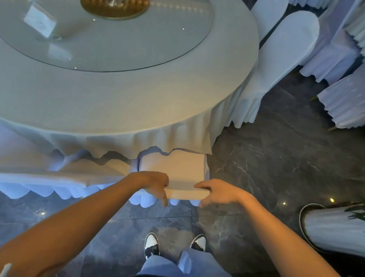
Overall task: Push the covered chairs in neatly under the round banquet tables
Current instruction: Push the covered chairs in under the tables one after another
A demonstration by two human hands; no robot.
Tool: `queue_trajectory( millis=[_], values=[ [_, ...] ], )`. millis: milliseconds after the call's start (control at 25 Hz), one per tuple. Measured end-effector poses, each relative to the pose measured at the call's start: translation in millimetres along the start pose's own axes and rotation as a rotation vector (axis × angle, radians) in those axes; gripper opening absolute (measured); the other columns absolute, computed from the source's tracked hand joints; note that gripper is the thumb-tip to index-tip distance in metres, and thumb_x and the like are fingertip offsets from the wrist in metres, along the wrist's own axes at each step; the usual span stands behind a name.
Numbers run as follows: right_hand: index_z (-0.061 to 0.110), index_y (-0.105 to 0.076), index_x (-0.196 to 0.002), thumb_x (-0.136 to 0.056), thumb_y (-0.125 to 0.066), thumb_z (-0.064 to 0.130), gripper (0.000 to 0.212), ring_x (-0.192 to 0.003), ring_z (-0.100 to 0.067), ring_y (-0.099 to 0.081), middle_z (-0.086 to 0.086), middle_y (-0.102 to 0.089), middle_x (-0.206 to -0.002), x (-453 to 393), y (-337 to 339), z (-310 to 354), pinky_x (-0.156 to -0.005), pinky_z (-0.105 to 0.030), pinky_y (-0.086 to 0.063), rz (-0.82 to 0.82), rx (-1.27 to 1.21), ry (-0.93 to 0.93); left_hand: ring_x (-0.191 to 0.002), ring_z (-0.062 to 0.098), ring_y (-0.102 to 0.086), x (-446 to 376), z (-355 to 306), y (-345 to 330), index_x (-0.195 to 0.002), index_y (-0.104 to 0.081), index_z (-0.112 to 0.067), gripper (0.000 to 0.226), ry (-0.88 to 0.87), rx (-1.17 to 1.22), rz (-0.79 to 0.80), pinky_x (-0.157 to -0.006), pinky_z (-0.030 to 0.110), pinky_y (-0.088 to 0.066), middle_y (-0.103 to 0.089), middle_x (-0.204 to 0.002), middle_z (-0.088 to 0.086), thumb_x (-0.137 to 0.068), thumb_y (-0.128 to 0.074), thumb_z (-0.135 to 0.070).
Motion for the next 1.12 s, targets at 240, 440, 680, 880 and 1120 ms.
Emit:
queue_trajectory(
  millis=[240,440,680,880,1120],
  values=[
    [0.028,-0.071,-0.115,-0.079,-0.075,0.041,0.039,-0.104,-0.005,-0.062,0.014,-0.068,-0.110,15,88,-66,-0.093,-0.024,-0.046,-0.043,-0.110,-0.027,-0.089,0.027,-0.068,-47,-49,59,-0.147,-0.040,-0.018,0.091,0.115,0.200,0.190,-0.087,0.037,-0.058,-0.055,-0.131,0.012,-0.071,-0.085,-0.040],
    [0.021,-0.065,-0.125,-0.085,-0.071,0.040,0.045,-0.105,-0.012,-0.060,0.010,-0.062,-0.109,30,205,-161,-0.085,-0.024,-0.044,-0.107,0.030,-0.065,-0.133,0.024,-0.047,-127,-145,140,-0.148,-0.039,-0.013,0.071,0.073,0.155,-0.360,-0.108,0.036,-0.040,-0.044,-0.149,0.008,-0.090,-0.065,-0.043],
    [0.015,-0.051,-0.140,-0.090,-0.064,0.039,0.056,-0.126,-0.020,-0.051,-0.001,-0.051,-0.142,58,341,-249,-0.101,-0.032,-0.042,-0.260,0.167,-0.092,-0.139,0.028,-0.038,-201,-268,196,-0.151,-0.032,-0.010,0.075,0.071,0.182,-0.423,-0.111,0.036,-0.035,-0.036,-0.155,0.010,-0.090,-0.064,-0.040],
    [0.012,-0.055,-0.134,-0.092,-0.061,0.032,0.047,-0.124,-0.027,-0.052,-0.008,-0.054,-0.140,55,459,-291,-0.103,-0.040,-0.042,-0.400,0.201,-0.041,-0.133,0.027,-0.045,-260,-332,280,-0.148,-0.038,-0.012,0.071,0.083,0.238,-0.540,-0.107,0.037,-0.040,-0.045,-0.149,0.010,-0.089,-0.063,-0.044],
    [0.018,-0.047,-0.142,-0.091,-0.058,0.030,0.054,-0.128,-0.023,-0.048,-0.005,-0.048,-0.145,0,613,-343,-0.103,-0.036,-0.042,-0.485,0.221,-0.028,-0.129,0.029,-0.050,-368,-385,413,-0.143,-0.043,-0.013,0.065,0.077,0.380,-0.661,-0.106,0.039,-0.041,-0.052,-0.143,0.010,-0.088,-0.060,-0.042]
  ],
)
Point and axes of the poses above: each hand's wrist, its own x-axis away from the middle knuckle, its own y-axis out of the back of the hand, z = x × y, the point moved 2 cm from there along -x, towards the middle knuckle
